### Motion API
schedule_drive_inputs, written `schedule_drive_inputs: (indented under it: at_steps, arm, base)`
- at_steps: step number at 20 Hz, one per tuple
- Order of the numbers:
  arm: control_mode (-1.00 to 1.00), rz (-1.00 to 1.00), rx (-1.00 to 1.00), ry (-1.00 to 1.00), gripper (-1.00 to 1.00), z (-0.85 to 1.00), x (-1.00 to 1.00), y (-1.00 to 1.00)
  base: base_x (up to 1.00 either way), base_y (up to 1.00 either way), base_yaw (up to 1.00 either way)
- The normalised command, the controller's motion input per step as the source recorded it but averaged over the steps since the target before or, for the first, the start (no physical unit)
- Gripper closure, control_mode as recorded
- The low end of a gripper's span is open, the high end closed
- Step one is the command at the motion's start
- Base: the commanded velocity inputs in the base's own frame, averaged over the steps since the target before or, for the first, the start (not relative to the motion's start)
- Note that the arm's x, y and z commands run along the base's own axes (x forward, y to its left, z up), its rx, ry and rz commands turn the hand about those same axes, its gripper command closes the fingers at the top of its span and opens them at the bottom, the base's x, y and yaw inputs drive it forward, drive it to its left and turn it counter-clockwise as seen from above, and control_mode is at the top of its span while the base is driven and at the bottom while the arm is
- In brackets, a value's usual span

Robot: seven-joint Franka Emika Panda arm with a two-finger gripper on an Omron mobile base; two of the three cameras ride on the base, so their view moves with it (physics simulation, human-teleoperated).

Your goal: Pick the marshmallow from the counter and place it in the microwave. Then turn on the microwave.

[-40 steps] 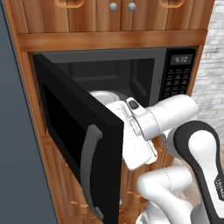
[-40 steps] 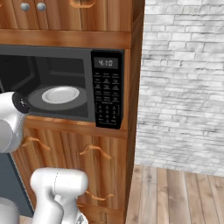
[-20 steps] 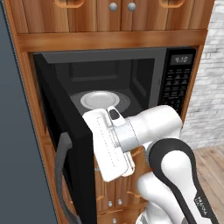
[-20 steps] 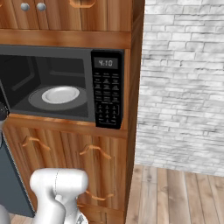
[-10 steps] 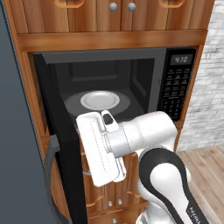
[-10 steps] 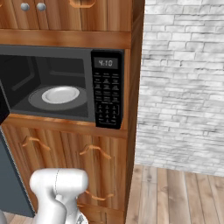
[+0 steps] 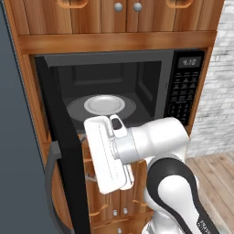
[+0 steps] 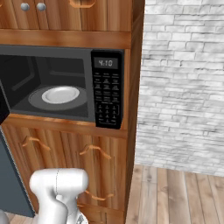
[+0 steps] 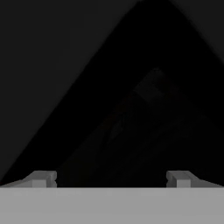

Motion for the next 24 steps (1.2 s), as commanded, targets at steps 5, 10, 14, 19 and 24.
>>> schedule_drive_inputs:
  at_steps: [5, 10, 14, 19, 24]
  arm:
    - [-1.0, -0.1, 0.0, 0.04, -1.0, 0.0, 0.17, -0.47]
    - [-1.0, -0.09, 0.04, 0.06, -1.0, 0.0, 0.3, -0.55]
    - [-1.0, -0.09, 0.06, 0.05, -1.0, 0.0, 0.35, -0.52]
    - [-1.0, -0.1, 0.01, 0.05, -1.0, 0.0, 0.3, -0.4]
    - [-1.0, -0.23, -0.05, 0.18, -1.0, 0.01, 0.22, -0.24]
  base:
    - [0.0, 0.0, 0.0]
    - [0.0, 0.0, 0.0]
    - [0.0, 0.0, 0.0]
    - [0.0, 0.0, 0.0]
    - [0.0, 0.0, 0.0]
